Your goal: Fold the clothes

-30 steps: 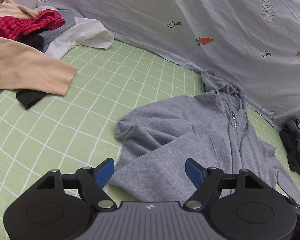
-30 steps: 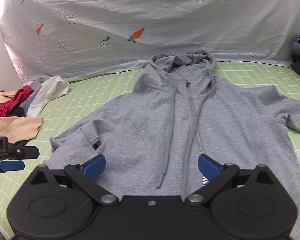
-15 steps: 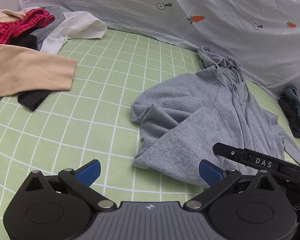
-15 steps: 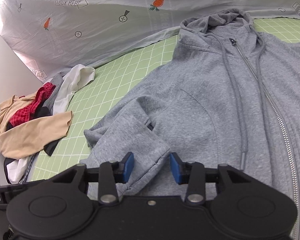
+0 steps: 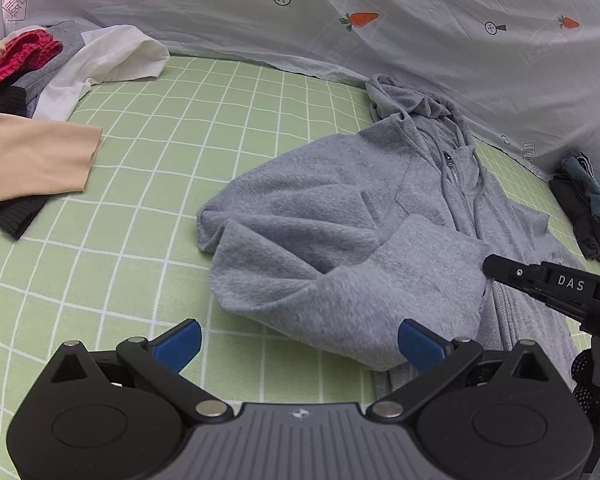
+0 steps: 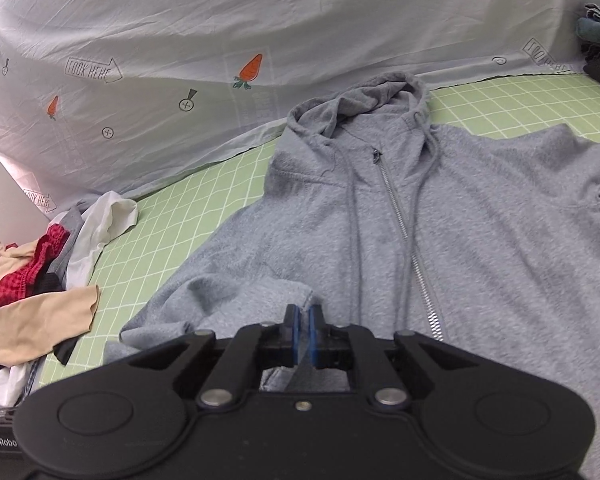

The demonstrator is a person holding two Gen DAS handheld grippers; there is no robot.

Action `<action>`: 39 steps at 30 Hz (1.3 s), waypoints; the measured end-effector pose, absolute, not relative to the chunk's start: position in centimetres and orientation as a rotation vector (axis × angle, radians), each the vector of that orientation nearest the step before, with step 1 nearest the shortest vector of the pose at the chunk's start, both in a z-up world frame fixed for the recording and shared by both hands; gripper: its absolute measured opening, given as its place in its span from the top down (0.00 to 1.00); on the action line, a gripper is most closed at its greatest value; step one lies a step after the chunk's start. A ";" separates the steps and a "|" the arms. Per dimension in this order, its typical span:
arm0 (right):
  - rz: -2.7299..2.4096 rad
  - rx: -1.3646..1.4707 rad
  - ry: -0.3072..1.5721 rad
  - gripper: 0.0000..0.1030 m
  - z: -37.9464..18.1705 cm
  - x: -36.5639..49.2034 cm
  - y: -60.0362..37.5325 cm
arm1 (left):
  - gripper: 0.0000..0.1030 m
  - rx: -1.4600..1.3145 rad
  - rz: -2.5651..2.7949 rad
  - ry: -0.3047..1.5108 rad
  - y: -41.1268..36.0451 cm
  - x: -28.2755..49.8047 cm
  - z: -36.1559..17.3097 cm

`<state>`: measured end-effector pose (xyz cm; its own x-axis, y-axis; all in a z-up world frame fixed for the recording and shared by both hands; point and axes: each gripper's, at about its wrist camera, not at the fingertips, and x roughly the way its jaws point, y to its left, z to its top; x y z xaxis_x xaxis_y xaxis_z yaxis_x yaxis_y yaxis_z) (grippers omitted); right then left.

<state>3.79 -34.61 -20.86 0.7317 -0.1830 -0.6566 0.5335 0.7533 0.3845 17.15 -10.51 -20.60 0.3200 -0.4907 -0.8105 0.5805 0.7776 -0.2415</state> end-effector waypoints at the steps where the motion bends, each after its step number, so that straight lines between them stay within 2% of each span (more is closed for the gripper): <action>1: -0.438 0.595 0.623 0.95 -20.5 3.3 -35.4 | 0.00 0.106 -0.709 1.025 -11.2 16.8 -20.6; 13: -0.650 0.566 0.467 0.95 -17.5 -3.8 -46.0 | 0.00 0.122 -0.659 1.001 -16.5 14.0 -20.8; 18: -0.790 0.570 0.337 0.95 -16.1 -8.1 -50.1 | 0.00 0.184 -0.620 0.994 -17.9 14.0 -21.2; 23: -0.934 0.602 0.361 0.94 -18.3 -10.7 -54.5 | 0.00 0.221 -0.577 1.008 -19.1 15.4 -22.3; 25: -0.949 0.652 0.398 0.87 -20.0 -11.1 -55.8 | 0.00 0.240 -0.575 1.018 -19.8 16.2 -23.0; 27: -0.955 0.667 0.436 0.69 -21.6 -11.2 -56.5 | 0.00 0.263 -0.571 1.028 -20.6 16.9 -23.7; 29: -0.967 0.681 0.469 0.56 -22.9 -11.0 -57.3 | 0.00 0.278 -0.569 1.048 -21.2 17.5 -24.4; 34: -0.973 0.723 0.567 0.47 -24.7 -10.2 -59.1 | 0.00 0.343 -0.559 1.062 -22.2 17.8 -25.3; 36: -0.948 0.684 0.582 0.35 -25.0 -9.9 -58.7 | 0.00 0.361 -0.560 1.054 -22.5 17.7 -25.5; 39: -0.914 0.644 0.606 0.24 -25.7 -9.1 -58.2 | 0.00 0.358 -0.555 1.054 -22.7 17.8 -25.5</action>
